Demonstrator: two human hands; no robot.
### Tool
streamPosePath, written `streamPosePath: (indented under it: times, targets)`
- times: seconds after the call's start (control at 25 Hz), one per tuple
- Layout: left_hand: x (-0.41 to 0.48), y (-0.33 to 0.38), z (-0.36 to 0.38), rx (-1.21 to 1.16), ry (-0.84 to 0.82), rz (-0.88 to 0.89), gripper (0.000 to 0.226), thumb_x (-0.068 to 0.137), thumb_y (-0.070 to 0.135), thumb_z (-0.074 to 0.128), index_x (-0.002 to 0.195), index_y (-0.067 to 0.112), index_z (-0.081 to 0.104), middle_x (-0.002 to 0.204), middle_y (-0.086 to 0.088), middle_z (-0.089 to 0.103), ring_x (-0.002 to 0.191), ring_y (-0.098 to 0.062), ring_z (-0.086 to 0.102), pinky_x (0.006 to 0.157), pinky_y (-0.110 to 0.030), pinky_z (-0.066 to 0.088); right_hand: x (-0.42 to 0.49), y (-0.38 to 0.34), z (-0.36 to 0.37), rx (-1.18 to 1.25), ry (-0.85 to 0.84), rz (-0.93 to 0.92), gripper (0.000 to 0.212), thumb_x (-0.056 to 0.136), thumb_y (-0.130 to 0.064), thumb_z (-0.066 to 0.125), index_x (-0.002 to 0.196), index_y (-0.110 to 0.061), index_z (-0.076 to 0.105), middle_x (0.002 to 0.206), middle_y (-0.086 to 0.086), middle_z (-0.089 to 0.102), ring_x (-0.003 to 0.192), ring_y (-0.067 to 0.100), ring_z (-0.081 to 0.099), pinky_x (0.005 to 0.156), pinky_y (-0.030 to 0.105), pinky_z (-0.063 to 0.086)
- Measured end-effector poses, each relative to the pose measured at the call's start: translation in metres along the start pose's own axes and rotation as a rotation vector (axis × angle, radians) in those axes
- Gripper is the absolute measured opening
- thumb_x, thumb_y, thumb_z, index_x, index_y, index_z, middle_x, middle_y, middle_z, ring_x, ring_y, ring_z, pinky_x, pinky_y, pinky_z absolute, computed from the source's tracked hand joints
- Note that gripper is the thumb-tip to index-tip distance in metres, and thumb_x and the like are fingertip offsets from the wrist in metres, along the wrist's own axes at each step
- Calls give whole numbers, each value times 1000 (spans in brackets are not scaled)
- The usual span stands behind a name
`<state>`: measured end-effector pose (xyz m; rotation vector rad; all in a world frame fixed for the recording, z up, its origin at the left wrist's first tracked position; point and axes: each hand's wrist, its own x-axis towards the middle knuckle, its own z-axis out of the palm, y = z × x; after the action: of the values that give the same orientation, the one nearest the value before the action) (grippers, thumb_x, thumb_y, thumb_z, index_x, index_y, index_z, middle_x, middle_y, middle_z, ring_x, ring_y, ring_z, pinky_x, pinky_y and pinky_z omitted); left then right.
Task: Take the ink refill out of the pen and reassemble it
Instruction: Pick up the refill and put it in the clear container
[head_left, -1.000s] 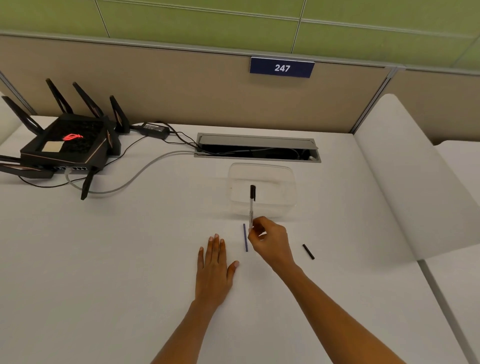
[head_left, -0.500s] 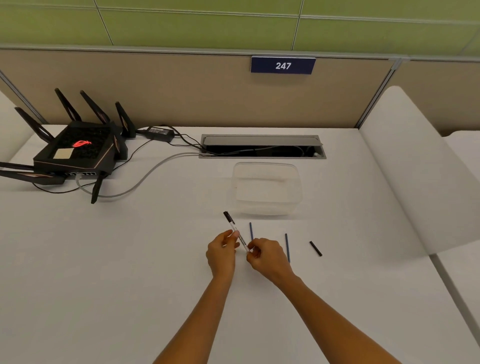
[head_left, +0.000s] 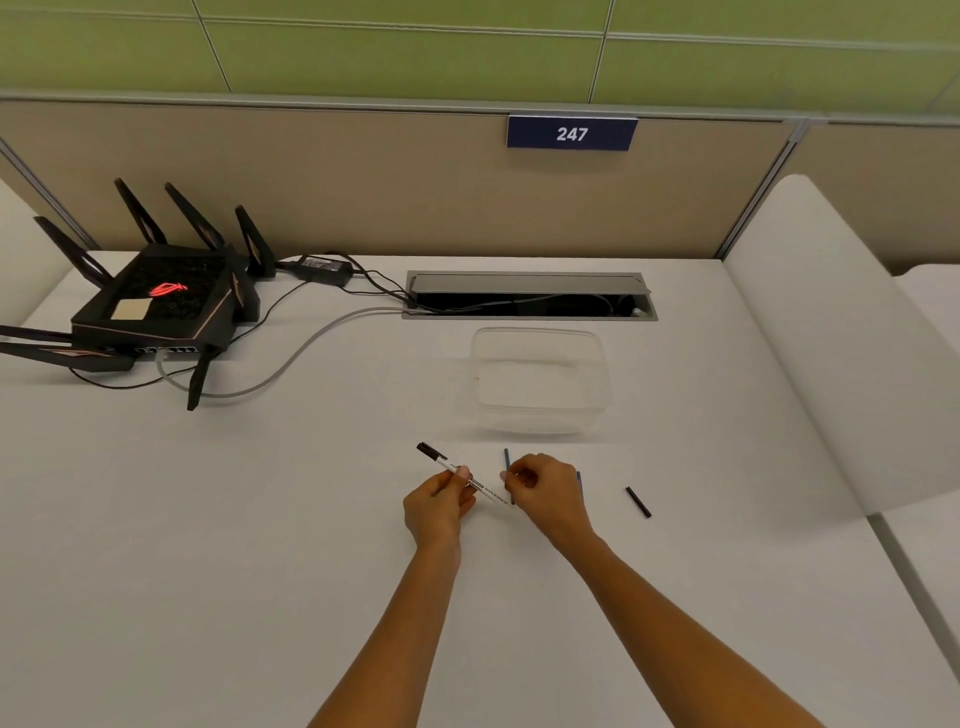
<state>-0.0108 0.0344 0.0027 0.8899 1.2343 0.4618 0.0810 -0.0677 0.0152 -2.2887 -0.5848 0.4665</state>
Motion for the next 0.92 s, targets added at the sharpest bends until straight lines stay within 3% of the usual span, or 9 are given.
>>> streamPosePath:
  times: [0.12, 0.24, 0.48, 0.72, 0.92]
  targets:
    - [3, 4, -11, -54, 34, -19, 21, 81, 11, 74, 97, -1, 72, 88, -15, 74, 83, -27, 72, 74, -33, 60, 15, -4, 1, -45, 22, 127, 16, 86, -20, 65, 87, -4, 70, 86, 8, 72, 71, 16, 58, 68, 27, 48]
    - [6, 10, -21, -87, 54, -16, 19, 81, 10, 74, 96, -1, 72, 87, -15, 73, 80, -25, 72, 75, -33, 60, 26, -4, 10, -146, -45, 226, 17, 86, -18, 63, 82, -2, 68, 80, 11, 71, 66, 19, 59, 64, 29, 50]
    - [10, 16, -30, -120, 68, -8, 17, 81, 10, 74, 94, -1, 72, 86, -14, 73, 80, -25, 71, 70, -28, 60, 33, -14, 25, -243, -58, 255, 15, 81, -14, 61, 71, -6, 52, 81, 15, 67, 72, 31, 66, 63, 34, 54]
    - [13, 19, -27, -141, 72, -32, 16, 81, 10, 74, 92, -1, 72, 86, -15, 73, 79, -25, 71, 78, -36, 58, 35, -17, 25, -188, -57, 304, 24, 74, -7, 58, 60, -10, 39, 73, 10, 57, 62, 27, 55, 53, 28, 40]
    - [18, 25, -23, -159, 67, -49, 15, 81, 9, 73, 92, -1, 72, 88, -15, 73, 79, -25, 71, 78, -36, 58, 32, -25, 12, -50, -21, 303, 19, 71, -16, 67, 65, 1, 60, 65, 13, 67, 53, 20, 56, 53, 26, 44]
